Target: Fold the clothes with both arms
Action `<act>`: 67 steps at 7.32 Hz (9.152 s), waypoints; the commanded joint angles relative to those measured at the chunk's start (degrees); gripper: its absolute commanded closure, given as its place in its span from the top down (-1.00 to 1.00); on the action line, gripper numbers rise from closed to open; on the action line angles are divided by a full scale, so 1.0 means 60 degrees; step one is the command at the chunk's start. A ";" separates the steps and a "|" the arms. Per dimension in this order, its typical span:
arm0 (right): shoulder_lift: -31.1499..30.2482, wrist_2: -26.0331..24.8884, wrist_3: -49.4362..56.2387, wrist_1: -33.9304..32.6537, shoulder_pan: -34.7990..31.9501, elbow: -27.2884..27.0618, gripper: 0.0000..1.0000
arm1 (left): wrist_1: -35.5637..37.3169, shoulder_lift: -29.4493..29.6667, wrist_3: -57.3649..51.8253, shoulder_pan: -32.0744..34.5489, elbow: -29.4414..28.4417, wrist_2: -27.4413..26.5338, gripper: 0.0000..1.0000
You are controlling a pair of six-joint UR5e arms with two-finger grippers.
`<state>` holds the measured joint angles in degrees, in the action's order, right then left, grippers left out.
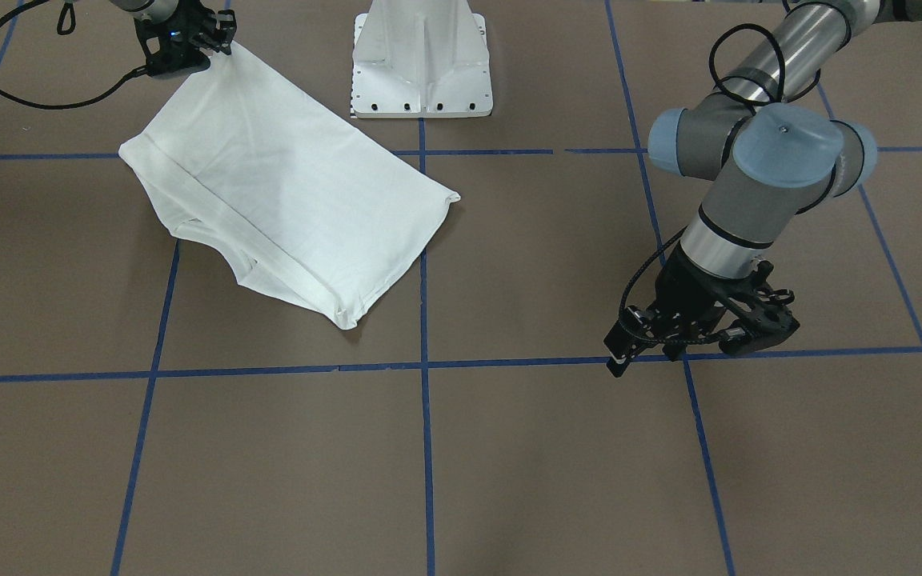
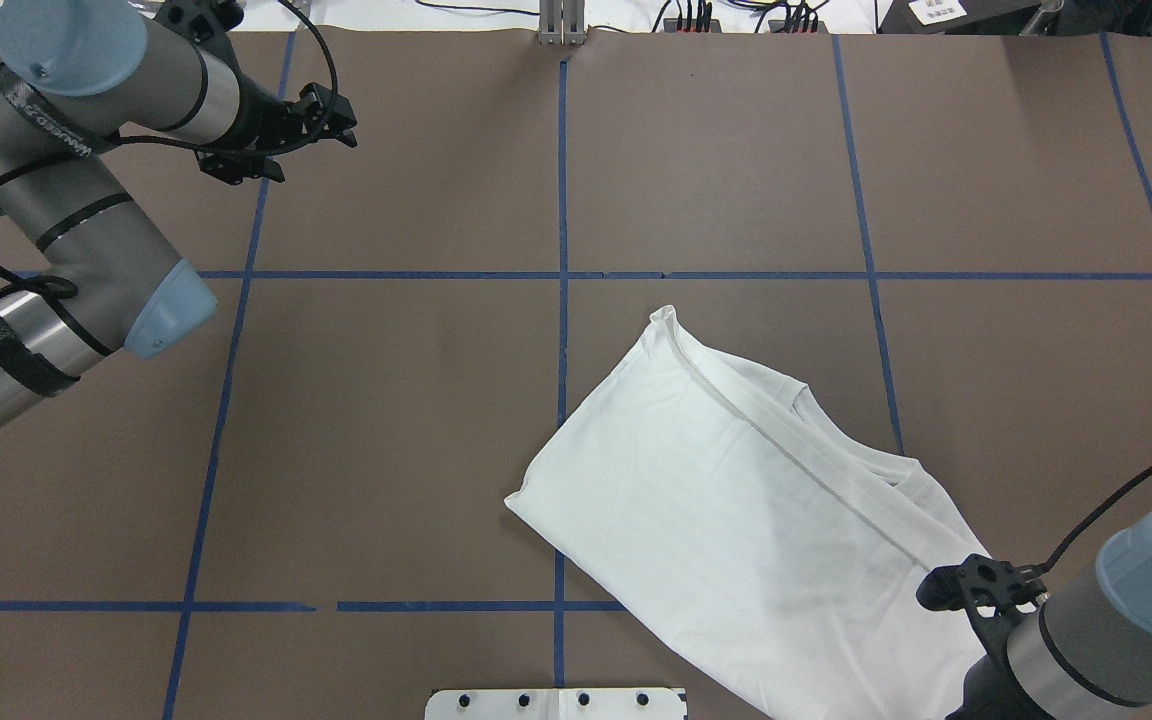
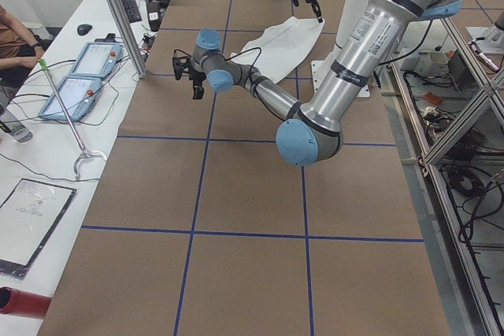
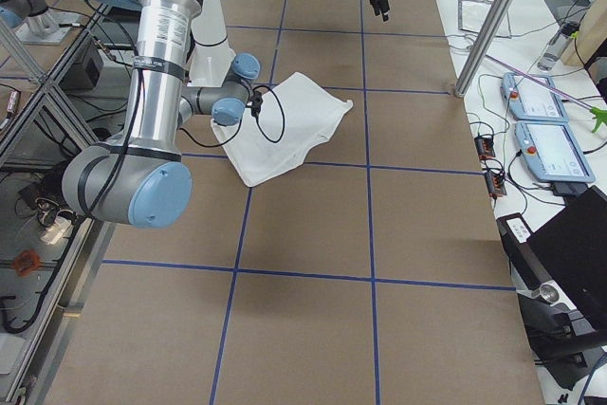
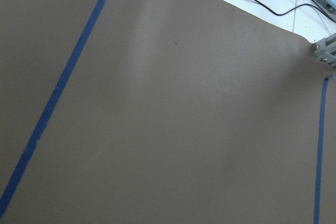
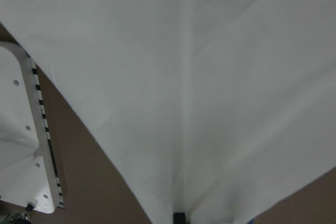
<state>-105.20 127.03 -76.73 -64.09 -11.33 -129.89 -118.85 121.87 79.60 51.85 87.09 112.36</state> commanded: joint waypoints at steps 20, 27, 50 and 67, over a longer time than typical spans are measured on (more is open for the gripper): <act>0.3105 0.0201 0.0014 0.0061 -0.6007 0.0218 1.00 | 0.0985 0.0152 0.5703 -0.5448 0.1423 -0.1427 0.11; 0.3090 0.0128 0.0000 0.0061 -0.6139 0.0305 1.00 | 0.1058 0.0094 0.5572 -0.4764 0.1540 -0.1383 -1.00; 0.9279 -0.5686 0.2883 -0.5945 -0.2115 0.4792 1.00 | -0.0202 -0.0882 -0.0129 -0.0275 0.1679 0.0564 1.00; 0.8540 -0.5761 0.4379 -0.5901 -0.1525 0.5491 1.00 | -0.0260 -0.0903 0.0620 -0.1258 0.1775 0.0536 1.00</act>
<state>-53.43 92.45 -50.84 -99.52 -20.17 -96.82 -120.27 116.38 83.31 44.68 97.96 115.59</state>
